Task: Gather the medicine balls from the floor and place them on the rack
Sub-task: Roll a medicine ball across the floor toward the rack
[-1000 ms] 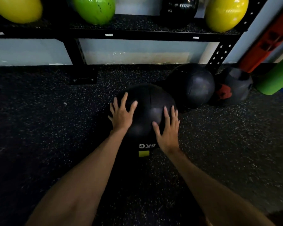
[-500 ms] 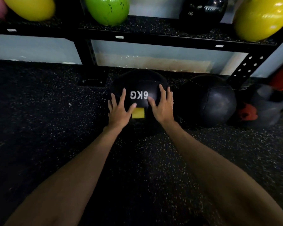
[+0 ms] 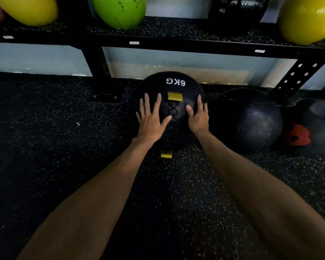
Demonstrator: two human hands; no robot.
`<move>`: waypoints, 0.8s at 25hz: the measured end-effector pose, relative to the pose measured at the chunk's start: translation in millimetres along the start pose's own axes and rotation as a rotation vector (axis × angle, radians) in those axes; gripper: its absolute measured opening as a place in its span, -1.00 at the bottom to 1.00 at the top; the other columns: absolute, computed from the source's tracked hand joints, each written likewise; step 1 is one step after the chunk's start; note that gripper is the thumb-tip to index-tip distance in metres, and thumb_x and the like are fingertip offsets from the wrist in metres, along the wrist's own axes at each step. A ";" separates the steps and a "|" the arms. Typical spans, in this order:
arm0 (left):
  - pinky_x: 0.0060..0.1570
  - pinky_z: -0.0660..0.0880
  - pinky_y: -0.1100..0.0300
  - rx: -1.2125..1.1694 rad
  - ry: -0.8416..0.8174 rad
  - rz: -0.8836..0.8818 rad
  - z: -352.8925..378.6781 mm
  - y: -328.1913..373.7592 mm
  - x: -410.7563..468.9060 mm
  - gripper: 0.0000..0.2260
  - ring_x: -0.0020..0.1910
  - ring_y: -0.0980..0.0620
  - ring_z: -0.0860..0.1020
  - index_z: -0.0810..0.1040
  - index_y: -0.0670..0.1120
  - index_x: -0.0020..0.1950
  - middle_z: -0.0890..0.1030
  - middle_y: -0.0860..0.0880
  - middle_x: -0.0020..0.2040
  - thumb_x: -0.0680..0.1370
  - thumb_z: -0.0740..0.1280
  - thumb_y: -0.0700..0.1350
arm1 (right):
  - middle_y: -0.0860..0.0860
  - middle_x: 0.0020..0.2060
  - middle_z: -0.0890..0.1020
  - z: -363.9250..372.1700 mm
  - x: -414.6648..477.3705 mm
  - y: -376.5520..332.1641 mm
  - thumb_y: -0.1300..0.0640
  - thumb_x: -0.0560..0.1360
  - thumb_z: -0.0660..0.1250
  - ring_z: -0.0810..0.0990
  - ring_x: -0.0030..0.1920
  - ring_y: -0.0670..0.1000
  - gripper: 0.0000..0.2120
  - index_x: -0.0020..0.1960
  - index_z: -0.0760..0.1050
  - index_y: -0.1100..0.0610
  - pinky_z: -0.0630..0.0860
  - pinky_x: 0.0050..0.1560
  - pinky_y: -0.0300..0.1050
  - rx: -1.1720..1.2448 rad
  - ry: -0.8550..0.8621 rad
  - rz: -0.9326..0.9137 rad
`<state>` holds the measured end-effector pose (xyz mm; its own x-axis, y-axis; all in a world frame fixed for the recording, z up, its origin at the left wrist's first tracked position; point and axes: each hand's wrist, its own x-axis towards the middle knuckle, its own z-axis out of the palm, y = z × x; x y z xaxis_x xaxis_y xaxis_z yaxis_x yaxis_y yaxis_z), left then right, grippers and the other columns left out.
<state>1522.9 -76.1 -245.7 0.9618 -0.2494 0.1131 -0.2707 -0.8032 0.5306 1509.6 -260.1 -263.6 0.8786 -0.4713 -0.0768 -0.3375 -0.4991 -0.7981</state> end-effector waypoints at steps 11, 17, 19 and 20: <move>0.10 0.47 0.04 0.077 -0.291 -0.219 -180.1 98.7 -80.4 -0.68 0.26 -0.15 0.52 0.47 -0.02 0.38 0.57 -0.09 0.28 0.63 0.29 -0.03 | 0.19 0.03 0.65 -118.7 -156.5 -122.6 0.05 0.61 0.22 0.62 0.05 0.25 -0.77 0.15 0.51 0.16 0.59 0.07 0.14 -0.288 -0.199 0.023; 0.10 0.52 0.04 0.177 -0.660 -0.078 -362.3 258.8 -169.1 -0.74 0.18 -0.14 0.58 0.53 0.01 0.30 0.62 -0.08 0.22 0.63 0.28 0.02 | 0.18 -0.06 0.66 -303.2 -319.5 -235.7 0.04 0.64 0.14 0.65 -0.04 0.24 -0.79 -0.02 0.48 0.12 0.47 -0.15 -0.03 -0.331 -0.356 0.203; 0.13 0.47 0.05 0.217 -0.759 0.044 -404.9 307.7 -209.3 -0.72 0.23 -0.14 0.55 0.53 -0.01 0.32 0.59 -0.10 0.26 0.64 0.28 0.01 | 0.19 0.00 0.66 -359.2 -388.6 -264.5 0.03 0.65 0.16 0.64 0.02 0.25 -0.77 0.06 0.50 0.16 0.47 -0.10 0.00 -0.323 -0.314 0.275; 0.15 0.47 0.04 0.237 -0.805 0.118 -422.6 328.7 -231.0 -0.72 0.25 -0.14 0.54 0.53 -0.02 0.32 0.59 -0.11 0.27 0.64 0.28 0.01 | 0.20 0.03 0.66 -383.1 -426.3 -277.3 0.02 0.65 0.17 0.63 0.06 0.25 -0.76 0.11 0.50 0.17 0.49 -0.05 0.02 -0.319 -0.278 0.313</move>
<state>1229.3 -53.8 257.6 0.6281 -0.5754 -0.5238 -0.4553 -0.8177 0.3522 1099.2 -199.3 219.4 0.7609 -0.4445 -0.4727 -0.6464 -0.5821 -0.4932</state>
